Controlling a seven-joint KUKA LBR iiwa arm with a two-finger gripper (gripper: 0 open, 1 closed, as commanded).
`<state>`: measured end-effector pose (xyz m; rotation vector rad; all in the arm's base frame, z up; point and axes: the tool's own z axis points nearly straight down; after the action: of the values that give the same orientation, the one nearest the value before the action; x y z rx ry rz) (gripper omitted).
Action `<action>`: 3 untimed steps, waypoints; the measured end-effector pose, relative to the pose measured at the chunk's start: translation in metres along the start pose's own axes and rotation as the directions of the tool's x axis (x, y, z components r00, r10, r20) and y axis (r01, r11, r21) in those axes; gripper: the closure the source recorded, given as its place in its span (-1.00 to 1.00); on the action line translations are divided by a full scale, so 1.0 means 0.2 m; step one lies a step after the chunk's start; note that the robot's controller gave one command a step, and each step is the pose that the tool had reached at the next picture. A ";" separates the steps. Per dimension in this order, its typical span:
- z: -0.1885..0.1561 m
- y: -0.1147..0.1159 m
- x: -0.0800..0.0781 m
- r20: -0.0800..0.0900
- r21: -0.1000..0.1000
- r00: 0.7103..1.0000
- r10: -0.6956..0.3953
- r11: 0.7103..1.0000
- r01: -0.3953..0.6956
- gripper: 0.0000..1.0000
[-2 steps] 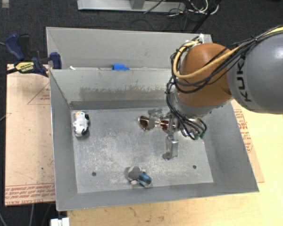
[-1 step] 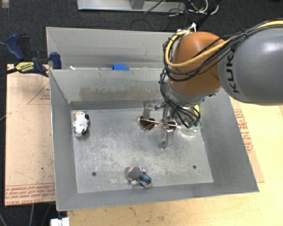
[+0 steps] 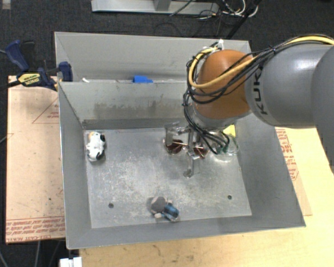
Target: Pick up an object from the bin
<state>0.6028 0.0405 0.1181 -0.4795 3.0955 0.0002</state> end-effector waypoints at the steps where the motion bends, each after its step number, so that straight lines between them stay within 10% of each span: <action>1: 0.09 -0.09 0.11 -0.018 -0.005 0.999 0.037 0.999 -0.037 -1.00; 2: -0.03 -0.29 -0.01 -0.006 -0.001 1.000 0.005 1.000 -0.005 -1.00; 3: 0.24 -0.30 -0.02 -0.005 -0.002 1.000 -0.030 1.000 0.030 1.00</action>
Offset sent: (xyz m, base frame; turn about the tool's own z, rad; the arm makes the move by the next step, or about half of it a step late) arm 0.0324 -0.0656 0.0110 -0.0158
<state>0.6257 -0.0152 0.0706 -0.5269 3.0931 0.0023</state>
